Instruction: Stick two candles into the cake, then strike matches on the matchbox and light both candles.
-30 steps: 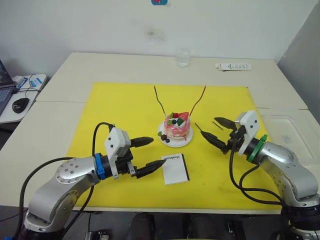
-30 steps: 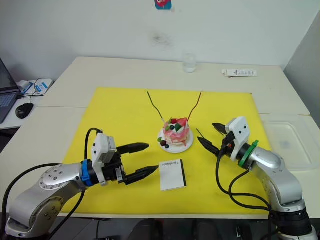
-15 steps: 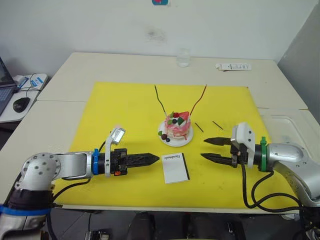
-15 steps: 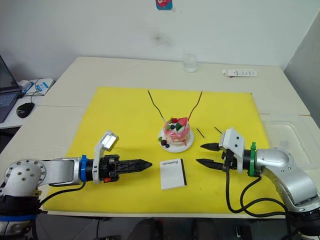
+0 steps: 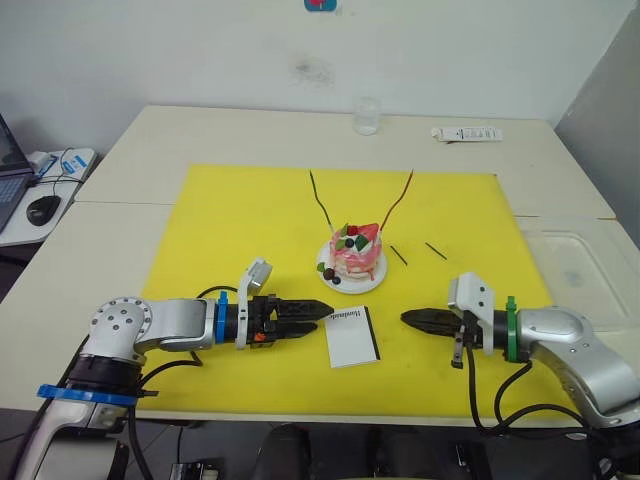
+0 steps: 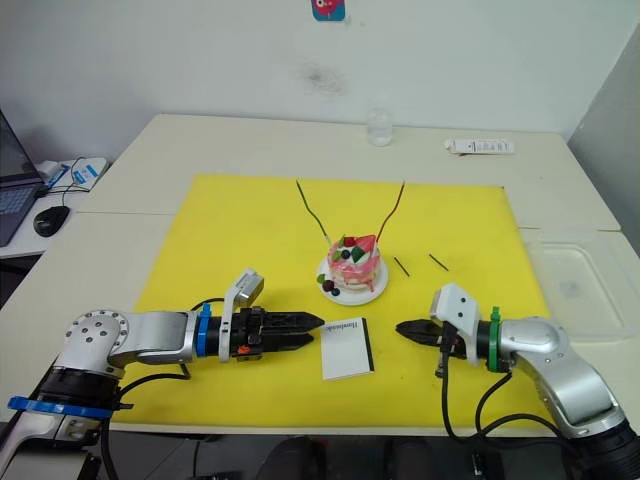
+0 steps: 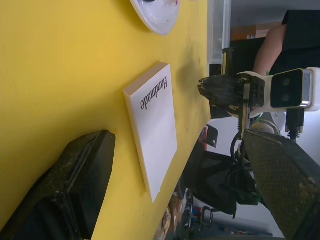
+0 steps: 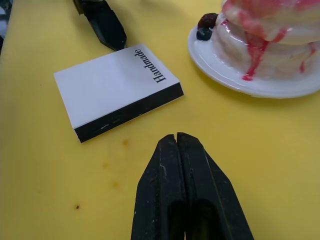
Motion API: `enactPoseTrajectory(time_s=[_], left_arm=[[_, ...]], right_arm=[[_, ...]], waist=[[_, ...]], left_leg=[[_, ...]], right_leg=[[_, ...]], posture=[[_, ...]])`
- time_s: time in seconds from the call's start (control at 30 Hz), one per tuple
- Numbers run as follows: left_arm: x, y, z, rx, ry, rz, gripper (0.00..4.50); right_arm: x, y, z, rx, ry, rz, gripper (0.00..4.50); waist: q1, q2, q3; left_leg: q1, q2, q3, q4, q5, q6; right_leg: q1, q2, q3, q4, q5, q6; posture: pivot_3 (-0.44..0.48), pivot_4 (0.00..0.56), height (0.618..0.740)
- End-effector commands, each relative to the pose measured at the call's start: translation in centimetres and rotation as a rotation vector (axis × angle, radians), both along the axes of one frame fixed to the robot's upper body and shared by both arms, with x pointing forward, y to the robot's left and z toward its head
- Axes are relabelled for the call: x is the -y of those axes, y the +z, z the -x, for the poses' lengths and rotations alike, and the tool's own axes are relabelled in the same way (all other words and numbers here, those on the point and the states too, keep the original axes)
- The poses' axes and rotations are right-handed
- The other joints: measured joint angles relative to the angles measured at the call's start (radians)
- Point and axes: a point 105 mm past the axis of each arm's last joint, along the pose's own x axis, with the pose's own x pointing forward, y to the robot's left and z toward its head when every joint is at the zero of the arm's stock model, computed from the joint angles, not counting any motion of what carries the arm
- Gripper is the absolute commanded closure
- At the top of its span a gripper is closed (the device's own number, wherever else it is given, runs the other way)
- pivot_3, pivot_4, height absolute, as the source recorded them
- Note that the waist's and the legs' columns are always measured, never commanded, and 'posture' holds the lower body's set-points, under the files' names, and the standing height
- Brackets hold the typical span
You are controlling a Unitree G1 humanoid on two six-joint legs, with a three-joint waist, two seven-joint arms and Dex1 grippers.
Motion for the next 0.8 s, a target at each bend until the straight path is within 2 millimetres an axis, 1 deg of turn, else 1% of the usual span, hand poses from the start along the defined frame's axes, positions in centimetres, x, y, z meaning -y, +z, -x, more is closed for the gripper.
enactPoseTrajectory(time_s=[0.03, 0.13, 0.3, 0.53, 0.6, 0.7, 0.8], left_arm=[[0.1, -0.8, 1.1, -0.028, -0.051, -0.042, 0.0], [0.4, -0.4, 1.7, -0.016, -0.091, -0.021, 0.0], [1.0, -0.3, 2.3, -0.022, -0.127, 0.021, 0.0], [1.4, 0.0, 2.4, -0.024, -0.15, 0.051, 0.0], [1.5, -0.4, 2.4, -0.03, -0.147, 0.035, 0.0], [1.7, -1.5, 2.4, -0.05, -0.104, 0.005, 0.0], [2.3, -1.8, 2.2, -0.046, -0.07, 0.018, 0.0]], right_arm=[[-0.5, 0.7, 0.0, 0.041, 0.01, -0.007, 4.49], [-0.8, 0.7, 0.1, 0.039, 0.013, -0.011, 4.49], [-1.1, 0.6, 0.4, 0.03, 0.014, -0.007, 4.49], [-1.2, 0.9, 0.4, 0.023, 0.008, -0.005, 4.49], [-1.3, 1.0, 0.4, 0.022, 0.008, -0.003, 4.49], [-1.5, 1.6, 0.5, 0.022, 0.014, -0.002, 4.49], [-1.7, 1.8, 0.8, 0.011, 0.023, 0.004, 4.49]], waist=[[0.0, 0.0, 0.0], [0.0, 0.0, 0.0], [0.0, 0.0, 0.0], [0.0, 0.0, 0.0], [0.0, 0.0, 0.0], [0.0, 0.0, 0.0], [0.001, 0.0, 0.0]], left_leg=[[0.0, 0.0, 0.0, 0.0, 0.0, 0.0], [0.0, 0.0, 0.0, 0.0, 0.001, -0.001], [0.0, 0.0, 0.0, 0.0, 0.001, -0.001], [-0.001, 0.0, 0.0, 0.0, 0.001, -0.001], [-0.001, 0.0, 0.0, 0.0, 0.001, -0.001], [-0.001, 0.0, 0.0, 0.0, 0.001, -0.001], [0.0, 0.0, 0.0, 0.0, 0.001, -0.001]], right_leg=[[0.0, 0.0, 0.0, 0.0, 0.0, 0.0], [0.0, 0.0, 0.0, 0.0, 0.0, 0.0], [0.0, 0.0, 0.0, -0.001, 0.0, 0.0], [0.0, 0.0, 0.0, -0.001, 0.0, 0.0], [0.0, 0.0, 0.0, -0.001, 0.0, 0.0], [0.0, 0.0, 0.0, -0.001, 0.0, 0.0], [0.0, -0.001, 0.0, -0.001, 0.0, 0.0]], posture=[[0.0, 0.15, 0.74], [0.0, 0.15, 0.74], [0.0, 0.15, 0.74], [0.0, 0.15, 0.74], [0.0, 0.15, 0.74], [0.0, 0.15, 0.74], [0.0, 0.15, 0.74]])
